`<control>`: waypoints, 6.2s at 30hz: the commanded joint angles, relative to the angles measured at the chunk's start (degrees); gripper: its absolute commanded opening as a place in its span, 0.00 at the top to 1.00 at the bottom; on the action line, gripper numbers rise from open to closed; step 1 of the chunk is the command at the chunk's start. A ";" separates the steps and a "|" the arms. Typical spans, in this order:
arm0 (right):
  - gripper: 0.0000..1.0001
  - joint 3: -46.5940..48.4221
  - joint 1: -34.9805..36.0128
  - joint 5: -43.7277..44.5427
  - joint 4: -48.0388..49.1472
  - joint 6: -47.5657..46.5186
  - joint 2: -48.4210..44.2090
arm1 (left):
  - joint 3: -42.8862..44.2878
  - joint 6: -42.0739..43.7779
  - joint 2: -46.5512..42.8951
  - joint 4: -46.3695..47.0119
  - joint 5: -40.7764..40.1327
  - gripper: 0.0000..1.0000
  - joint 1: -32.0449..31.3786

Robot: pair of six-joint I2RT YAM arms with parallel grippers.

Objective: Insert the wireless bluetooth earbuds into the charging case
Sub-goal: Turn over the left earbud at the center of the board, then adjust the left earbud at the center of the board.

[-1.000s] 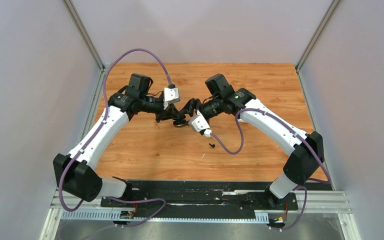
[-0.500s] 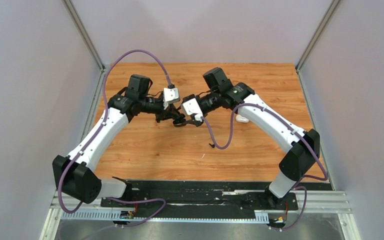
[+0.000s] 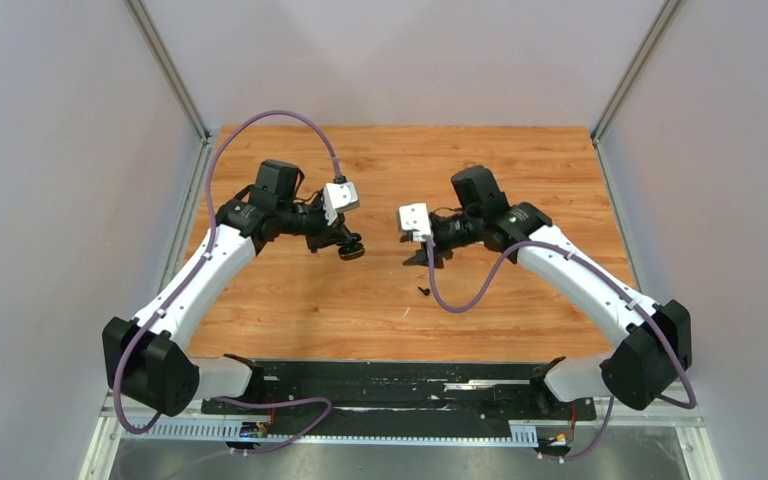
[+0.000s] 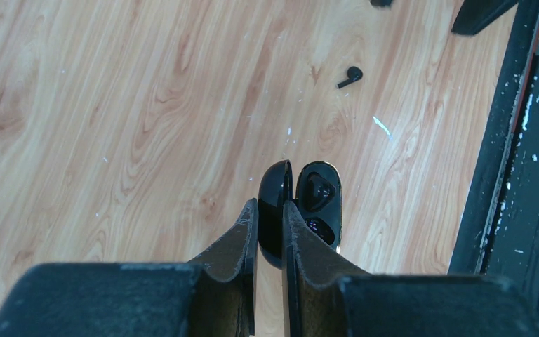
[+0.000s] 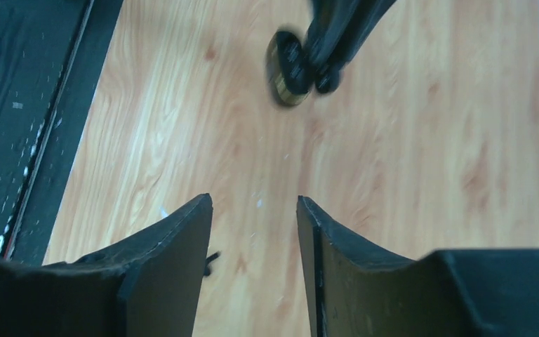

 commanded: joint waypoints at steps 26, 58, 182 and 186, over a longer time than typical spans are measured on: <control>0.64 -13.72 -3.27 10.99 -2.32 -36.13 17.52 | -2.60 -6.83 -5.12 3.00 -2.74 1.00 -0.35; 0.93 -9.37 -1.12 7.68 -7.54 -23.79 23.54 | -3.07 -5.84 -4.09 3.31 -3.38 1.00 -0.34; 0.73 21.81 -5.22 19.80 -21.38 72.89 51.32 | -5.90 -14.57 -10.75 3.60 -15.79 1.00 3.13; 0.78 21.87 -5.21 21.77 -20.67 70.18 51.02 | -7.04 -15.09 -12.44 4.01 -15.58 1.00 3.17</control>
